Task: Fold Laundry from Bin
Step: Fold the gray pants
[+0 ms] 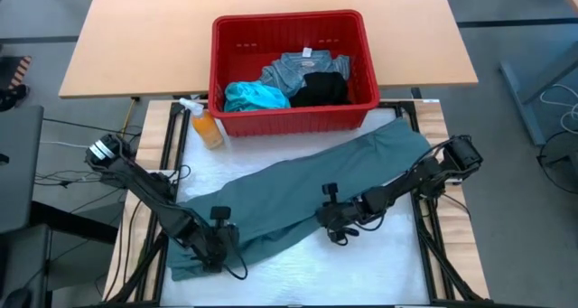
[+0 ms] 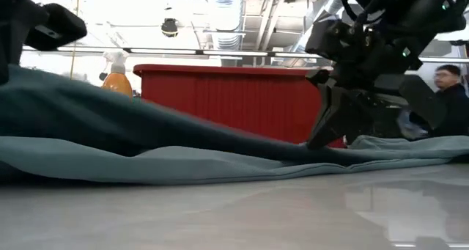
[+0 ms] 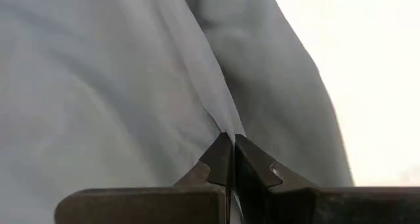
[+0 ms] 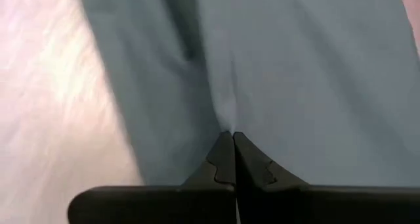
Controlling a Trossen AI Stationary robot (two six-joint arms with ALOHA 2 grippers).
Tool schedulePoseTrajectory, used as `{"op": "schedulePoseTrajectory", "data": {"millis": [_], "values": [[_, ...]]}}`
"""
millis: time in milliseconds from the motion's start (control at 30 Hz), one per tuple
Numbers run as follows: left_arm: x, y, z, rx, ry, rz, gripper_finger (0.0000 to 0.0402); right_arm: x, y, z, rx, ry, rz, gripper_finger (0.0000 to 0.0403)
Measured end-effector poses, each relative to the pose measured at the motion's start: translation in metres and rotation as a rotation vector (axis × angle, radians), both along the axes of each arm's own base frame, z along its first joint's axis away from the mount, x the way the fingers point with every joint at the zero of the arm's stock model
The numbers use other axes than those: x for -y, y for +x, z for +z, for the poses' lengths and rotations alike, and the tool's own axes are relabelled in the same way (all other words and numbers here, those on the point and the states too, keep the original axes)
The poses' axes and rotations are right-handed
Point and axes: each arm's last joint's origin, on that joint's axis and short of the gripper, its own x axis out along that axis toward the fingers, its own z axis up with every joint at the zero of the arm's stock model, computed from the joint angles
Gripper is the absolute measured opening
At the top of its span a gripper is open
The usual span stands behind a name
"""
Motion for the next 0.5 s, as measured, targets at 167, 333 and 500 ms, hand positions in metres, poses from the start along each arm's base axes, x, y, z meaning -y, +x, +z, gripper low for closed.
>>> {"op": "schedulePoseTrajectory", "data": {"millis": [167,333,500], "values": [[0.006,-0.007,0.007,0.008,-0.07,-0.004,0.0,-0.006,0.003,0.006,-0.044,0.126,0.065,0.0016],[0.015,-0.004,-0.001,-0.012,-0.106,-0.001,0.0,-0.008,0.003,0.004,-0.059,0.176,0.048,0.0016],[0.026,0.004,-0.019,-0.066,-0.15,-0.028,0.0,-0.008,0.004,0.003,-0.062,0.187,0.035,0.0021]]}}
